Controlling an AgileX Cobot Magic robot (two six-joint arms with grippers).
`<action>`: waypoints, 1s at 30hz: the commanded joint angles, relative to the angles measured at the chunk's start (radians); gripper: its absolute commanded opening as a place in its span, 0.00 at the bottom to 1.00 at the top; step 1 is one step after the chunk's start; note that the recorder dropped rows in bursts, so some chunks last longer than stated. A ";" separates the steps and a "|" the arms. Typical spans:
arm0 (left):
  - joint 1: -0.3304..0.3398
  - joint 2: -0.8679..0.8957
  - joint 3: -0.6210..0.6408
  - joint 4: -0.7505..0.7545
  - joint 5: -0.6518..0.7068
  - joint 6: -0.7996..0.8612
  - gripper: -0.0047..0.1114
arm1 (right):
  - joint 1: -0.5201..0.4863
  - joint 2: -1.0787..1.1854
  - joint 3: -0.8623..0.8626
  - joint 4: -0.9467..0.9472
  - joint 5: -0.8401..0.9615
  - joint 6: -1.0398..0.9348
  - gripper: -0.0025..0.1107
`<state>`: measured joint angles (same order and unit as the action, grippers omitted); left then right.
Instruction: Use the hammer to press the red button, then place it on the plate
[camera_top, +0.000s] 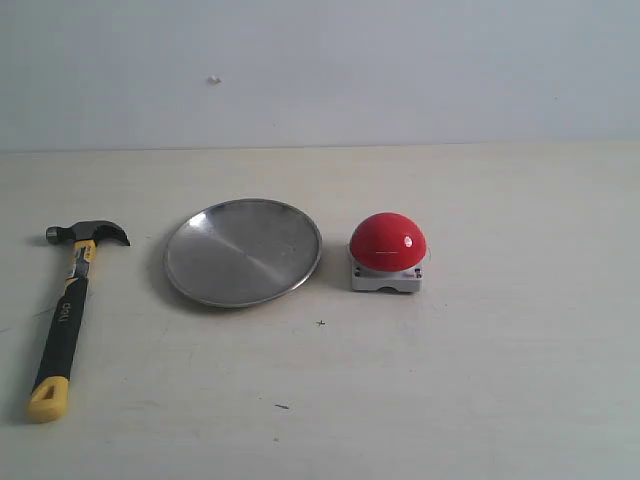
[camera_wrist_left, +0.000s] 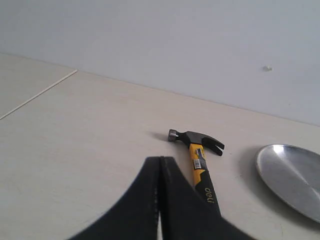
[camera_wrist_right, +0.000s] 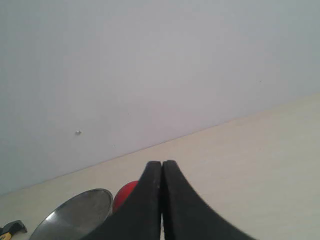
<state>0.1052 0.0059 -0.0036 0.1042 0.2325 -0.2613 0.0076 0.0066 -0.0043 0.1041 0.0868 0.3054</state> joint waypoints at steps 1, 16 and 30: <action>0.003 -0.006 0.004 0.003 -0.009 -0.001 0.04 | -0.002 -0.007 0.004 -0.005 -0.006 -0.007 0.02; 0.003 -0.006 0.004 0.157 -0.047 0.025 0.04 | -0.002 -0.007 0.004 -0.005 -0.006 -0.007 0.02; 0.003 -0.006 0.004 0.146 -0.299 -0.086 0.04 | -0.002 -0.007 0.004 -0.005 -0.011 -0.007 0.02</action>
<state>0.1052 0.0059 0.0005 0.2613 0.0151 -0.3058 0.0076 0.0066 -0.0043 0.1041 0.0868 0.3054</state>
